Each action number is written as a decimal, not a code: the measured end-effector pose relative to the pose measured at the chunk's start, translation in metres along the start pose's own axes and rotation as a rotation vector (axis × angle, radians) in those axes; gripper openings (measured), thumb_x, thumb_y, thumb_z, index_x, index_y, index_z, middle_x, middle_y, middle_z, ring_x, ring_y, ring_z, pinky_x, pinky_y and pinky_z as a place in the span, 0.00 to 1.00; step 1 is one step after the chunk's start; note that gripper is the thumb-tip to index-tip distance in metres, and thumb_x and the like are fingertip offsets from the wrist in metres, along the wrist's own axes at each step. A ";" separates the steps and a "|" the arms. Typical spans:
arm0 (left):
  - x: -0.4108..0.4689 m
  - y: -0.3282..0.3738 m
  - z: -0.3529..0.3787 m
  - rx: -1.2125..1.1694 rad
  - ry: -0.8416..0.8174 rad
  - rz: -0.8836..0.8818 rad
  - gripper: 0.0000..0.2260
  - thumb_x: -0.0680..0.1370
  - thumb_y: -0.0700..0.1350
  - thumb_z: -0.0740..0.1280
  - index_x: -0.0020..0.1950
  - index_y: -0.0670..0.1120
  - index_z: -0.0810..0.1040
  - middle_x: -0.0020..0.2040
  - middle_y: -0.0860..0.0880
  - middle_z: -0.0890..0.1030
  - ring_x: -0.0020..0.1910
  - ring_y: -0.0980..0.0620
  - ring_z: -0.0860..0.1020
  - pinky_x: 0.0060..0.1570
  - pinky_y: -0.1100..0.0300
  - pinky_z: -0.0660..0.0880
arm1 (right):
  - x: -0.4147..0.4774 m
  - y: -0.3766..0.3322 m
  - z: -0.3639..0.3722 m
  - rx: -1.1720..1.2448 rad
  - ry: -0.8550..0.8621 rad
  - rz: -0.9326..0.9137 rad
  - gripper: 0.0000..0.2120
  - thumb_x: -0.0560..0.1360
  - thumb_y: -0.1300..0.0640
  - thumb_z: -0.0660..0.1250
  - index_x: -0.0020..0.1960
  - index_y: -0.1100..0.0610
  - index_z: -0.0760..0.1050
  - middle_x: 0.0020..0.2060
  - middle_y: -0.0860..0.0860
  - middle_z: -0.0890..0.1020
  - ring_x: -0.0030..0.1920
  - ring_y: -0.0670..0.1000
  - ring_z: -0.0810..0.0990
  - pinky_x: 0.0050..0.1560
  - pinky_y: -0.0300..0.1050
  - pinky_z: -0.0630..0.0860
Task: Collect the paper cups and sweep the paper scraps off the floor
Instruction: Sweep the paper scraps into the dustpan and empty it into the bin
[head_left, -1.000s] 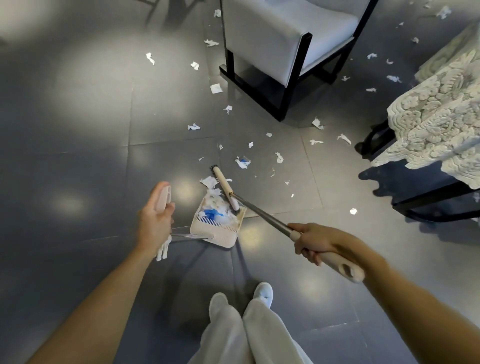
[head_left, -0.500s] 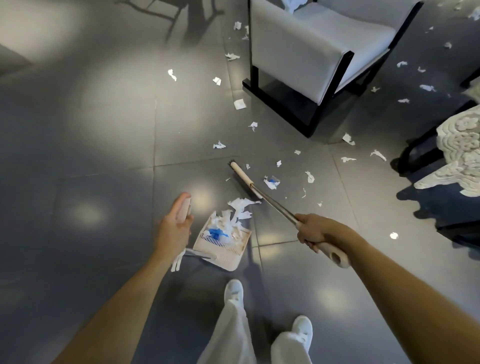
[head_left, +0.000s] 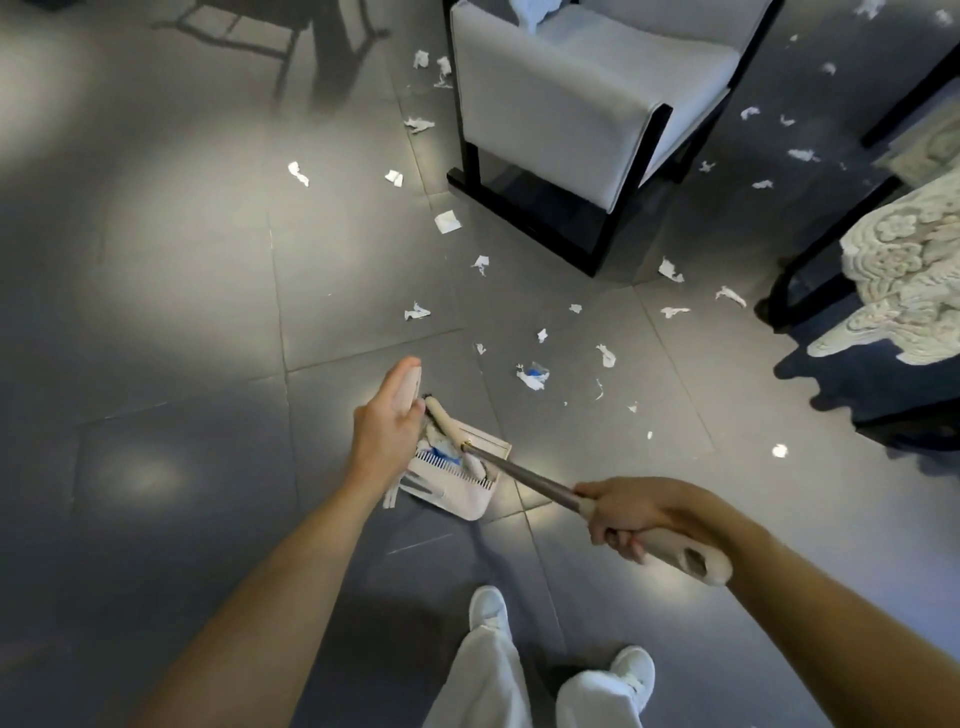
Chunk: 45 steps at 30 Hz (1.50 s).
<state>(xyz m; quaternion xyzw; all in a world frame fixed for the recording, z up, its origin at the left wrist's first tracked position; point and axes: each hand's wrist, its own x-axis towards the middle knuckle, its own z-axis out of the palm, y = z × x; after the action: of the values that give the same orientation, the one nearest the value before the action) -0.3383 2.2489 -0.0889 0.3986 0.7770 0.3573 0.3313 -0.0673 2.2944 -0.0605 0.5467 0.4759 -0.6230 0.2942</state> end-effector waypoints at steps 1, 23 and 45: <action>0.002 0.005 -0.001 0.002 0.002 0.015 0.22 0.71 0.50 0.61 0.59 0.74 0.69 0.47 0.38 0.81 0.44 0.33 0.78 0.42 0.45 0.78 | -0.004 -0.004 0.000 0.003 0.007 -0.016 0.23 0.73 0.67 0.61 0.67 0.57 0.67 0.20 0.50 0.71 0.22 0.47 0.68 0.22 0.36 0.68; 0.115 0.185 0.018 0.168 -0.042 0.366 0.20 0.78 0.39 0.62 0.64 0.60 0.70 0.50 0.48 0.76 0.46 0.45 0.77 0.46 0.55 0.77 | -0.062 -0.053 -0.134 0.456 0.072 -0.258 0.20 0.78 0.69 0.56 0.68 0.54 0.67 0.25 0.51 0.63 0.20 0.44 0.62 0.19 0.33 0.63; 0.238 0.449 0.345 -0.006 -0.474 0.600 0.22 0.78 0.38 0.63 0.60 0.66 0.71 0.57 0.46 0.77 0.48 0.36 0.79 0.46 0.43 0.79 | -0.131 0.123 -0.401 1.143 0.397 -0.149 0.19 0.78 0.68 0.58 0.59 0.46 0.65 0.24 0.50 0.67 0.17 0.43 0.64 0.17 0.31 0.62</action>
<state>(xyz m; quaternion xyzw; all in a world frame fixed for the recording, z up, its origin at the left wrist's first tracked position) -0.0009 2.7443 0.0432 0.6790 0.5263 0.3386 0.3838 0.2330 2.5951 0.0519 0.6890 0.1490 -0.6849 -0.1844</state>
